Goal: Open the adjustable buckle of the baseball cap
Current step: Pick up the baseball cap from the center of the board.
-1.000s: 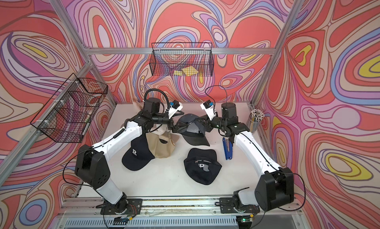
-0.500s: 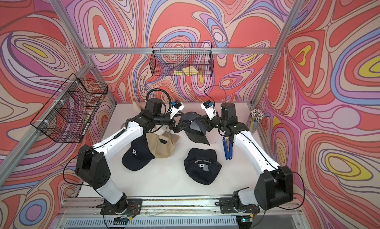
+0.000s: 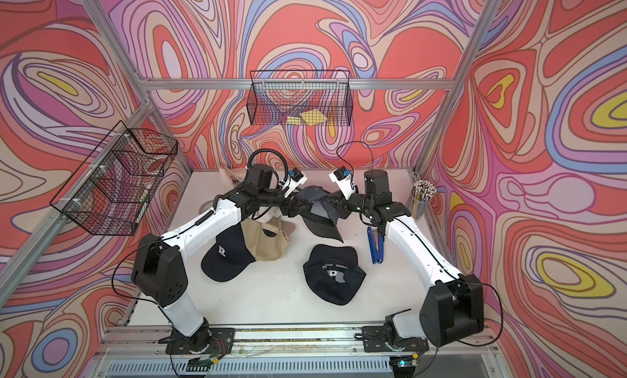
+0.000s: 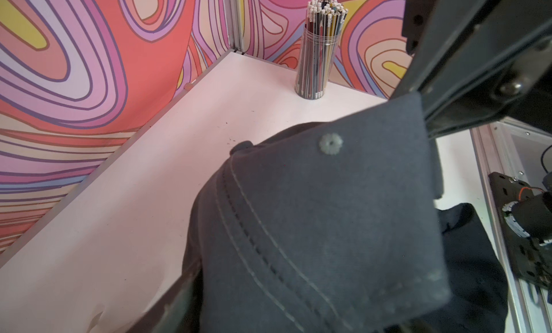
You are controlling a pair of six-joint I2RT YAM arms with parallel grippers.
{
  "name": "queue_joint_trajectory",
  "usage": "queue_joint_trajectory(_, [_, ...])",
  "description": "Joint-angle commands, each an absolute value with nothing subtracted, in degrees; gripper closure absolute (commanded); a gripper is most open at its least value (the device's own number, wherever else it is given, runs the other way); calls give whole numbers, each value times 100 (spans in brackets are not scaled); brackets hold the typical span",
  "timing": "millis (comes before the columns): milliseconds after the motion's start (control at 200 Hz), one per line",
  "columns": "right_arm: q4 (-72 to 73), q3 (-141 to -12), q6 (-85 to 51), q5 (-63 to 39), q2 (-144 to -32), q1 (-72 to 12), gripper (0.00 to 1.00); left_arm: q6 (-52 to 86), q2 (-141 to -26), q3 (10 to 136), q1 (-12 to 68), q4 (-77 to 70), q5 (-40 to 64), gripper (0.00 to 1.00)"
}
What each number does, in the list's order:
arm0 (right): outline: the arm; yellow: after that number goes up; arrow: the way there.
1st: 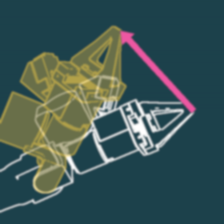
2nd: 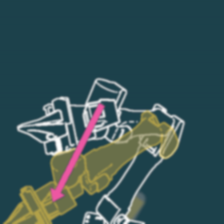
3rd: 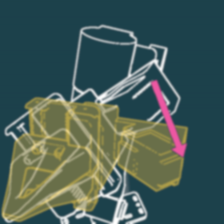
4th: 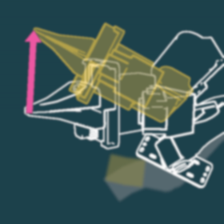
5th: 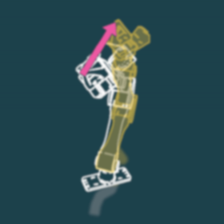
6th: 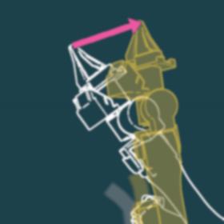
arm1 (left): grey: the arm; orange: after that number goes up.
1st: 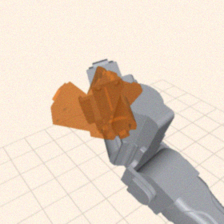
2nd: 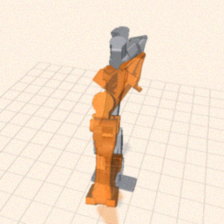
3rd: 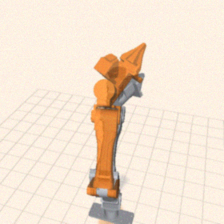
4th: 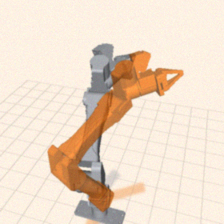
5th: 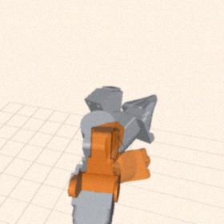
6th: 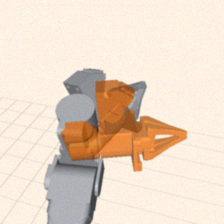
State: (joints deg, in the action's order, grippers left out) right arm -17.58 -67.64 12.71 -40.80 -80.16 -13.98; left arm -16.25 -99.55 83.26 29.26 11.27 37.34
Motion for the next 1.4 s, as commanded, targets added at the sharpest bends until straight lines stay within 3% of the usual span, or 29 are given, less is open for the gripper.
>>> queue_joint_trajectory(0, [-1863, -7268, 1448, -4254, -8466, -1437, 100, -1792, -10040, 8595, 2918, 1401, 4257, 56])
queue_joint_trajectory(80, [-2369, -7861, 1610, -4318, -8932, -1432, 100, -1691, -10048, 8608, 2918, 1441, 4318, 88])
queue_joint_trajectory(165, [-2507, -8234, 1797, -4346, -9237, -1417, 100, -1523, -10028, 8555, 2905, 1431, 4272, 99])
queue_joint_trajectory(346, [-3110, -8964, 2516, -4582, -9782, -1314, 99, -925, -10072, 8584, 2707, 1564, 4923, 100])
queue_joint_trajectory(446, [-3394, -9380, 2772, -4711, -10113, -1267, 85, -418, -10033, 8368, 2533, 1010, 5600, 100])
queue_joint_trajectory(581, [-3438, -9750, 2707, -4702, -10557, -1258, 51, 559, -9993, 7938, 2345, -249, 6333, 100])
queue_joint_trajectory(786, [-2185, -9271, 1190, -4637, -10044, -1053, 39, 1702, -10105, 7726, 2166, -1247, 6249, 100])
queue_joint_trajectory(961, [-1715, -8615, 472, -4494, -9288, -1022, 39, 1845, -10141, 7691, 2163, -1437, 6001, 100])
queue_joint_trajectory(1117, [-1055, -7915, -113, -5240, -8785, -1026, 46, 1968, -10121, 7537, 2165, -1856, 5937, 100])
queue_joint_trajectory(1222, [-542, -7658, -757, -5892, -8678, -1028, 50, 1969, -10077, 7402, 2172, -2184, 6034, 100])
queue_joint_trajectory(1392, [-570, -7811, -1522, -5944, -8845, -1045, 53, 1830, -10028, 7333, 2230, -2361, 6199, 100])
